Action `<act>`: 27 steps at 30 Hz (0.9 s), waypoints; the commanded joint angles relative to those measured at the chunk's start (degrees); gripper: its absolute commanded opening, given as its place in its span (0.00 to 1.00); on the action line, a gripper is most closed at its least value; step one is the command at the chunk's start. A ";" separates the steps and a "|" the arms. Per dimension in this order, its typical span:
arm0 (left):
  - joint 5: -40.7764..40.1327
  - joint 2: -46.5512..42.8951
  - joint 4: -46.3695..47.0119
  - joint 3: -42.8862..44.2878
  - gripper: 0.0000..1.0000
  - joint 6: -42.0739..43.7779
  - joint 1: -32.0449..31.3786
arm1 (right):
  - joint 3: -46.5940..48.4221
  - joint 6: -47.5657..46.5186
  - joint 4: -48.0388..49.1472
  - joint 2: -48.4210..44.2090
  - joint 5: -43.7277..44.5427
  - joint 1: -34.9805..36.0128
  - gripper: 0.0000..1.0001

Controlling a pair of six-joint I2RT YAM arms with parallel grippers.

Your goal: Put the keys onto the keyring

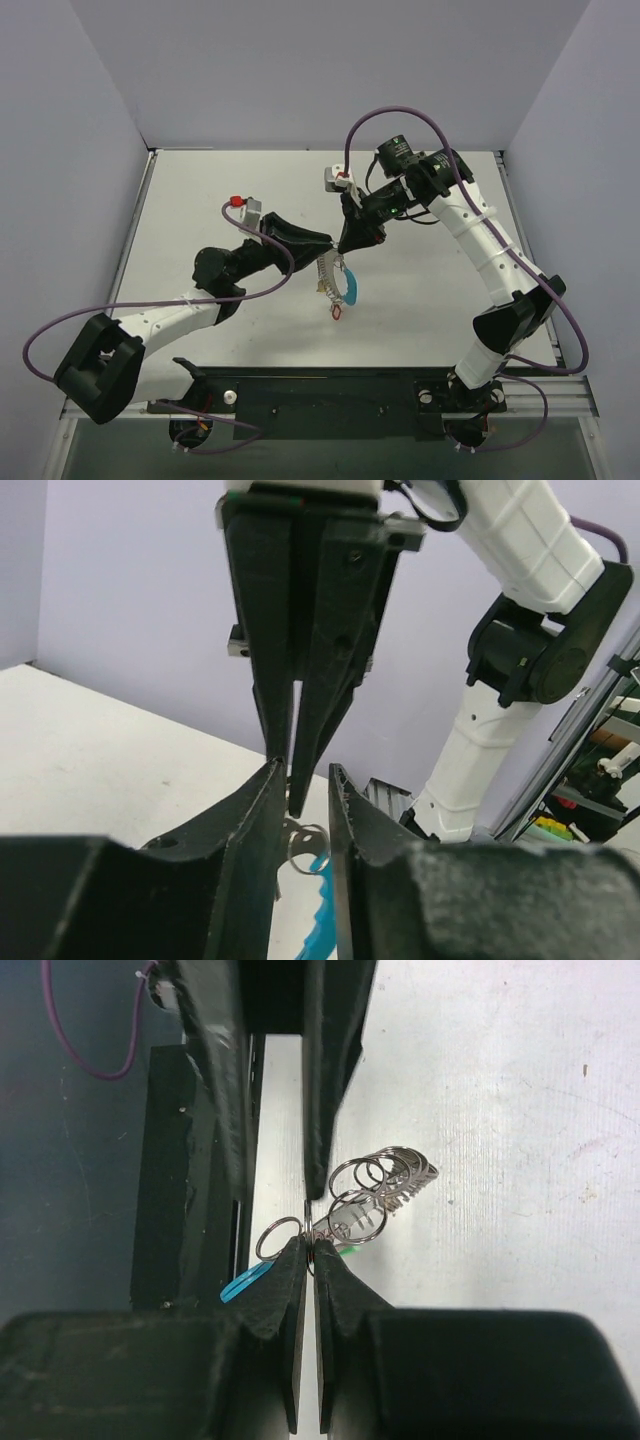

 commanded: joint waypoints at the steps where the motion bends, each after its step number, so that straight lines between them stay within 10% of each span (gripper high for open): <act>1: 2.10 -5.99 -6.35 2.93 0.35 4.49 0.57 | 0.43 1.19 -1.34 -0.76 0.23 0.51 0.00; 14: 4.39 -10.57 -61.73 18.92 0.40 31.65 0.13 | 5.35 0.40 -8.19 2.05 8.04 2.53 0.00; 27: 1.23 -7.14 -64.85 23.58 0.40 37.64 -4.26 | 10.19 -2.07 -15.57 5.83 12.45 3.85 0.00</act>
